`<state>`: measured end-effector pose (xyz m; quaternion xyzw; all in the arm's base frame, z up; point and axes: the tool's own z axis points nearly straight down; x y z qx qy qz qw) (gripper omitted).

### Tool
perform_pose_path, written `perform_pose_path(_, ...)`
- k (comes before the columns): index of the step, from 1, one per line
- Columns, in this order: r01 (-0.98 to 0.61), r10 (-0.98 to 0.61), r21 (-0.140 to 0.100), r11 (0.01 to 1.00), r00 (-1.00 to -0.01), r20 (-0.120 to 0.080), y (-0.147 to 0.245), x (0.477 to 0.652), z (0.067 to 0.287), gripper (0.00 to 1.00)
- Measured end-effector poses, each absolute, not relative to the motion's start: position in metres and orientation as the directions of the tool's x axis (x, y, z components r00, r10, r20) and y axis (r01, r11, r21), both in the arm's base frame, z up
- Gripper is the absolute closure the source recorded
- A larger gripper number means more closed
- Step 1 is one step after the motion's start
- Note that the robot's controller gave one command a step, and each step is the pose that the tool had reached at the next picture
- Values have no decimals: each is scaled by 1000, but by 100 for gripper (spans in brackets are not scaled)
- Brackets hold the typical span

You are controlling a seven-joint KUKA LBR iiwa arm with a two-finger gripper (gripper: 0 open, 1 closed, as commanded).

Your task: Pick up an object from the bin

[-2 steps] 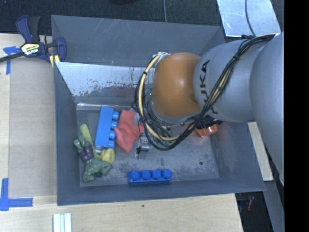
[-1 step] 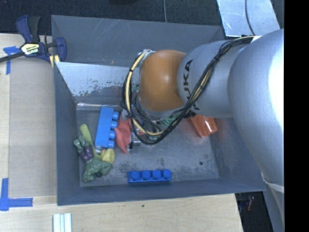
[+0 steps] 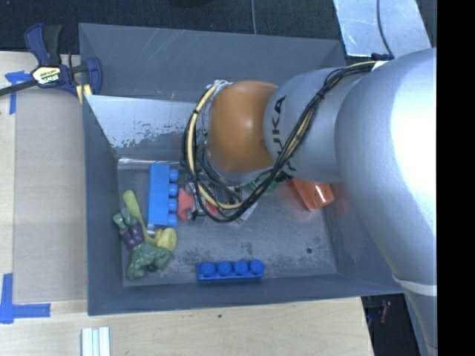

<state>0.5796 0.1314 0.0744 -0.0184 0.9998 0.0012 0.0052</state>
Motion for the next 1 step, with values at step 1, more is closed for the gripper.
perform_pose_path(1, -37, -37, 2, 999, -999, -10, 131, 580, 74, 100)
